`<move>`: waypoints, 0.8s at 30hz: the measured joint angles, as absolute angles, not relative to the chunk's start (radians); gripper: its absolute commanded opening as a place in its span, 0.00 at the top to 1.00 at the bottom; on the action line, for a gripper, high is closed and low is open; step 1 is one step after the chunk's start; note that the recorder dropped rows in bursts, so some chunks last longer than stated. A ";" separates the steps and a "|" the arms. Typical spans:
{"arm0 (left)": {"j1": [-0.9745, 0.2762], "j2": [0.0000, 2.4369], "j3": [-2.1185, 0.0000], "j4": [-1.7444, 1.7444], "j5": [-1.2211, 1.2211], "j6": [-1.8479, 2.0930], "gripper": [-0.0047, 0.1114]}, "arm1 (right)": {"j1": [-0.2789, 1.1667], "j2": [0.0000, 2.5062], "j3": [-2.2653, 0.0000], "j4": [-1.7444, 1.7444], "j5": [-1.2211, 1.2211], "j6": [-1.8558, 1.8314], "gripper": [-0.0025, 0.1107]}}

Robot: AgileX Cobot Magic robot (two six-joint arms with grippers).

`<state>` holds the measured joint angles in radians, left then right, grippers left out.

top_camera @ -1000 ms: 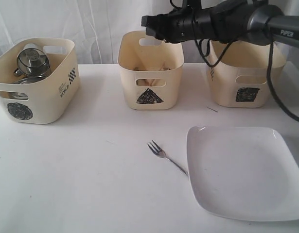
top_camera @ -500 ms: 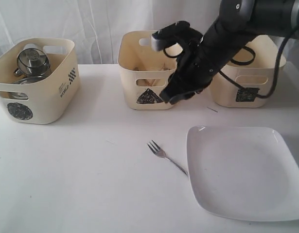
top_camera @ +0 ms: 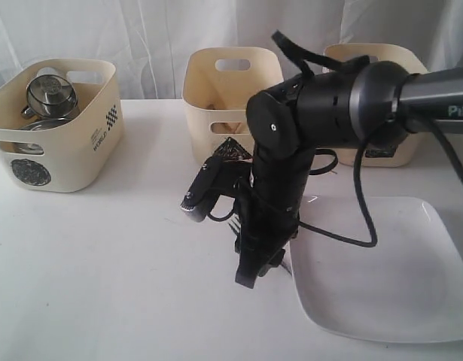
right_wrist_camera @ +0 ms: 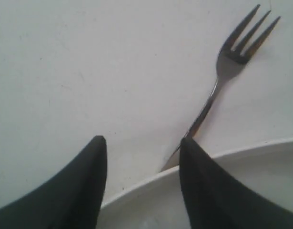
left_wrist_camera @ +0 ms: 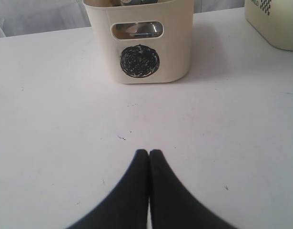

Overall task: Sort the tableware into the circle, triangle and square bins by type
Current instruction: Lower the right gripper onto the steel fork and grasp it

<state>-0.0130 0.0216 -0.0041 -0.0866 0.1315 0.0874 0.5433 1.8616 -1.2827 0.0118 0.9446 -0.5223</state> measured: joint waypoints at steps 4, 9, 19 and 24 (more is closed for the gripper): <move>-0.013 0.022 -0.004 -0.087 0.131 0.087 0.96 | 0.545 1.911 -1.283 0.000 0.857 -0.480 0.58; -0.013 0.022 -0.004 -0.087 0.131 0.087 0.96 | 0.545 1.947 -1.283 -0.062 0.765 -0.384 0.58; -0.013 0.022 -0.004 -0.087 0.131 0.087 0.96 | 0.518 1.951 -1.283 -0.128 0.741 -0.290 0.58; -0.013 0.022 -0.004 -0.087 0.131 0.087 0.96 | 0.508 1.992 -1.283 -0.128 0.750 -0.282 0.58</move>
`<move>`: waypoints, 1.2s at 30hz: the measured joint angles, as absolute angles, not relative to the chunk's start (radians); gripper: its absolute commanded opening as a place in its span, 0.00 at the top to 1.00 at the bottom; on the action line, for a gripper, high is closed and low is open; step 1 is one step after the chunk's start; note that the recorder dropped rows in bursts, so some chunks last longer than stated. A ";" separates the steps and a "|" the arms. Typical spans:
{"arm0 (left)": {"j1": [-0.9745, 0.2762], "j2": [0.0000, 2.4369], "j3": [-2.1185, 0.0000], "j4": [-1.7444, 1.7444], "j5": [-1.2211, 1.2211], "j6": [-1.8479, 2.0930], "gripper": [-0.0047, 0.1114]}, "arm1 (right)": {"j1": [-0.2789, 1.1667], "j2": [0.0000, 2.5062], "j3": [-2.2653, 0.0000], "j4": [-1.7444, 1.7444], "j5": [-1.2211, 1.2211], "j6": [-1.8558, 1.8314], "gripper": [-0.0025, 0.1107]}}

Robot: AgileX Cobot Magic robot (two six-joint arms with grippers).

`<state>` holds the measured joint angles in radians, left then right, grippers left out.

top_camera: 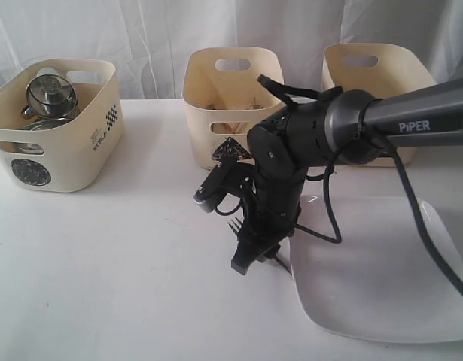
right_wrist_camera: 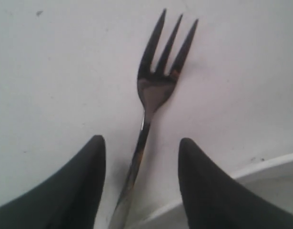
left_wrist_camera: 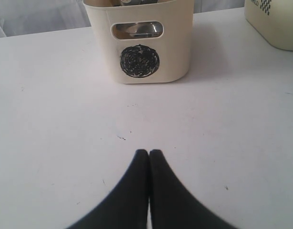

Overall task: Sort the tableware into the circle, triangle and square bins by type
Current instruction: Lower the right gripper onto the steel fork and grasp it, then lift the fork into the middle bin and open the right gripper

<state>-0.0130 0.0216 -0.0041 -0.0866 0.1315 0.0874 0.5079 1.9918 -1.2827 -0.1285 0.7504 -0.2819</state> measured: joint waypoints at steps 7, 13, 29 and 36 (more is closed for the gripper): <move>-0.013 0.022 -0.004 -0.087 0.131 0.087 0.96 | 0.506 2.014 -1.283 -0.108 0.763 -0.280 0.67; -0.013 0.022 -0.004 -0.087 0.131 0.087 0.96 | 0.505 2.016 -1.283 -0.025 0.792 -0.280 0.98; -0.013 0.022 -0.004 -0.087 0.131 0.087 0.96 | 0.500 1.866 -1.259 0.473 0.688 -0.372 0.98; -0.013 0.022 -0.004 -0.087 0.131 0.087 0.96 | 0.436 1.693 -1.128 0.704 0.511 -0.510 0.98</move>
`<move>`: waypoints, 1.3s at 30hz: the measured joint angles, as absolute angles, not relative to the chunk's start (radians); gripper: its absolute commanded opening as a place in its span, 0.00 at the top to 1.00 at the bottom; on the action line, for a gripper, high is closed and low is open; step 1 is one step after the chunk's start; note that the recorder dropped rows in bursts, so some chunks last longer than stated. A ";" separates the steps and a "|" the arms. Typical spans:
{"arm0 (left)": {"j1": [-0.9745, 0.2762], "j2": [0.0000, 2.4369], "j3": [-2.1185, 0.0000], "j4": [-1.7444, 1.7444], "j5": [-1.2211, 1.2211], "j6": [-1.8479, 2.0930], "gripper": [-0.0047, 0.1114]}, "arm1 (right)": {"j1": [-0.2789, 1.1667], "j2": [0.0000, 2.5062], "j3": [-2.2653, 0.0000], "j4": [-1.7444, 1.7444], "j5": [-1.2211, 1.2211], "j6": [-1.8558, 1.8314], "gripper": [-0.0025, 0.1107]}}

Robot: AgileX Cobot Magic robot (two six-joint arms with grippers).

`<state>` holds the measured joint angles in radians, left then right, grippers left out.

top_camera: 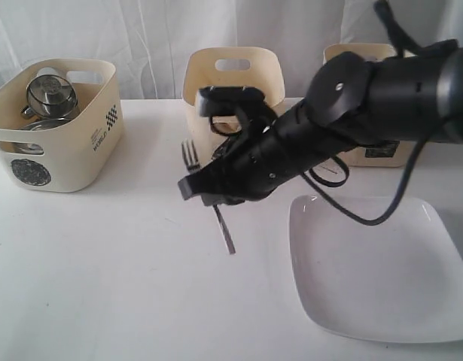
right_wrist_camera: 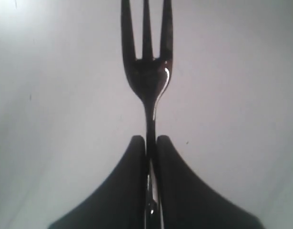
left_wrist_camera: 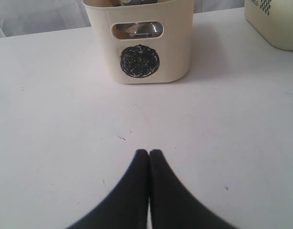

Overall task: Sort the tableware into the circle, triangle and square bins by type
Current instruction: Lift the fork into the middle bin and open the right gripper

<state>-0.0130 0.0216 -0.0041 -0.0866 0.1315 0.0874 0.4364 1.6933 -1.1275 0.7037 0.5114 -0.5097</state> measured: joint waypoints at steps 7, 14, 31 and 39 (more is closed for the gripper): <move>-0.013 0.022 -0.004 -0.087 0.131 0.087 0.96 | 0.349 1.618 -1.095 0.927 0.246 -0.555 0.98; -0.013 0.022 -0.004 -0.087 0.131 0.087 0.96 | 0.320 1.641 -1.181 0.988 0.116 -0.571 0.98; -0.013 0.022 -0.004 -0.087 0.131 0.087 0.96 | 0.290 1.989 -1.588 0.990 0.039 -0.639 0.98; -0.013 0.022 -0.004 -0.087 0.131 0.087 0.96 | 0.272 2.144 -1.727 0.990 0.045 -0.703 0.92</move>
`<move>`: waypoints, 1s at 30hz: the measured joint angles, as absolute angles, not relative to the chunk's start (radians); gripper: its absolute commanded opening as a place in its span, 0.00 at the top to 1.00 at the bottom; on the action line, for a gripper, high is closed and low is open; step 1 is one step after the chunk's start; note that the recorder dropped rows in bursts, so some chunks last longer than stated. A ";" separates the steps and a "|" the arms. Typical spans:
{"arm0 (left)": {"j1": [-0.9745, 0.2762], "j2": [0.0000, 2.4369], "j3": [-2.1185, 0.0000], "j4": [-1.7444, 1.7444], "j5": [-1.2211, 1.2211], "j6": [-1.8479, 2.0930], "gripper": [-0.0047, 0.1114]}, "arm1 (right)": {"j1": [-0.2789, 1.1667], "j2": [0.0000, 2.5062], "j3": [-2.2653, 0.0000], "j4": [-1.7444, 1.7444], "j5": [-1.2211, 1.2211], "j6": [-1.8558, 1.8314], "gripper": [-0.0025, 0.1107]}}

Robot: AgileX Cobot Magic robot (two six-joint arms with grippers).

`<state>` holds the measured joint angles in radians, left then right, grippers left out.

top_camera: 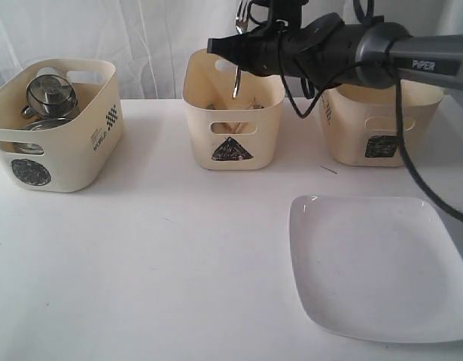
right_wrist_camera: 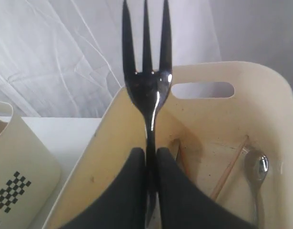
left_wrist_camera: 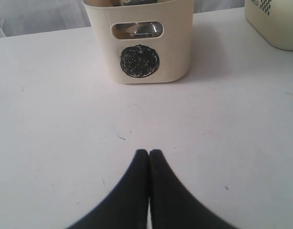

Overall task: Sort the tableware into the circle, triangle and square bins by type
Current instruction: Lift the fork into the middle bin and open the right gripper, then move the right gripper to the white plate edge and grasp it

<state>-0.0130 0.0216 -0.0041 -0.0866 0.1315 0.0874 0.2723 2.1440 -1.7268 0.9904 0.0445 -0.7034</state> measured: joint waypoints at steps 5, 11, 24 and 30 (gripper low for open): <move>-0.013 0.022 -0.004 -0.087 0.131 0.087 0.96 | 0.272 2.212 -1.793 0.989 0.094 -0.732 0.74; -0.013 0.022 -0.004 -0.087 0.131 0.087 0.96 | 0.272 2.203 -1.803 0.940 0.174 -0.767 0.72; -0.013 0.022 -0.004 -0.087 0.131 0.087 0.96 | 0.285 1.815 -1.340 0.066 0.410 -0.197 0.72; -0.013 0.022 -0.004 -0.087 0.131 0.087 0.96 | 0.429 1.494 -1.100 -0.232 0.680 -0.017 0.65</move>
<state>-0.0130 0.0216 -0.0041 -0.0866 0.1315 0.0874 0.4291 1.4941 -1.1004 -0.2318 0.6804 -0.0165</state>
